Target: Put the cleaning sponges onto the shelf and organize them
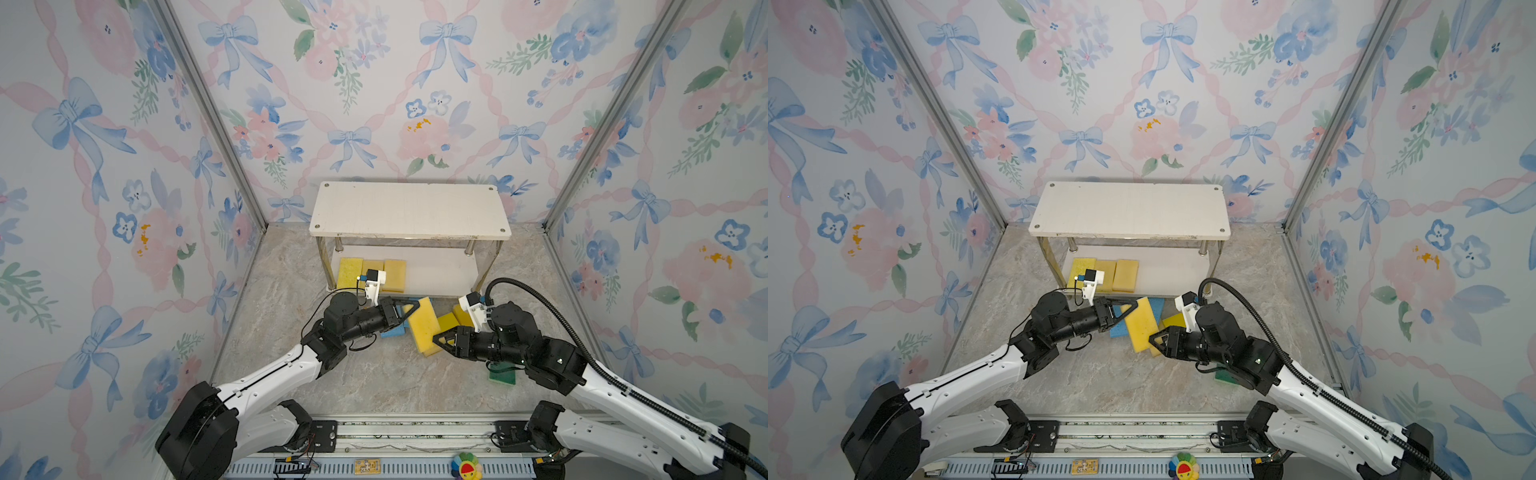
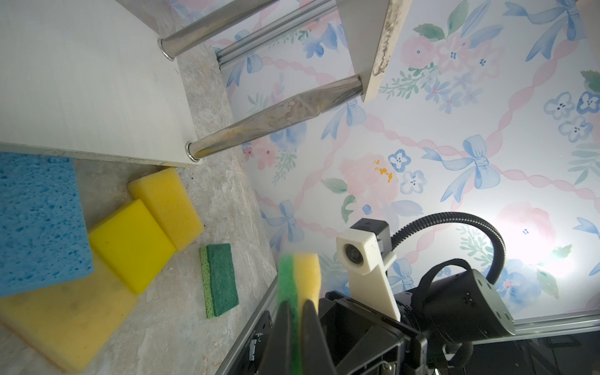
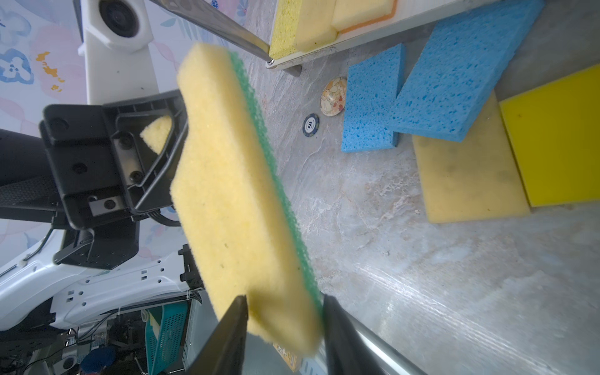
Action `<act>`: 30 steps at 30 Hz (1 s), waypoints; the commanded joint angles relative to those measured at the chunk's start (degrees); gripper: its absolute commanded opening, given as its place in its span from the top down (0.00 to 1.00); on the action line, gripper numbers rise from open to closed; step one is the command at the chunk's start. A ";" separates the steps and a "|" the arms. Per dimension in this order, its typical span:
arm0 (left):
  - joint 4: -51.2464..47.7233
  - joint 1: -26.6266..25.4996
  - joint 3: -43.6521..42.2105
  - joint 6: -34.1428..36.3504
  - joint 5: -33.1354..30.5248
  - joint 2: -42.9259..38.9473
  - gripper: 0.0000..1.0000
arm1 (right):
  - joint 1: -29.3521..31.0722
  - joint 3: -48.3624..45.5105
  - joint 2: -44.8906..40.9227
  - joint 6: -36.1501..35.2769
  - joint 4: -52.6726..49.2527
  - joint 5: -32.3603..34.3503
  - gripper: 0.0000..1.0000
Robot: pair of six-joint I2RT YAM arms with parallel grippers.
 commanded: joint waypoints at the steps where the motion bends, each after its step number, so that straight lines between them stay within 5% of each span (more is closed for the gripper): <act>1: 1.42 0.37 -0.82 -0.62 1.31 -1.05 1.00 | 0.97 -0.80 0.07 0.66 2.87 -0.04 0.62; 19: 1.43 1.01 -1.25 -1.15 2.03 -0.86 1.00 | 1.11 -1.13 -1.42 0.86 1.99 1.84 0.93; 30: 1.44 1.10 -1.66 -1.47 2.31 -0.77 0.72 | 1.34 -1.06 -1.51 0.66 1.69 2.15 0.96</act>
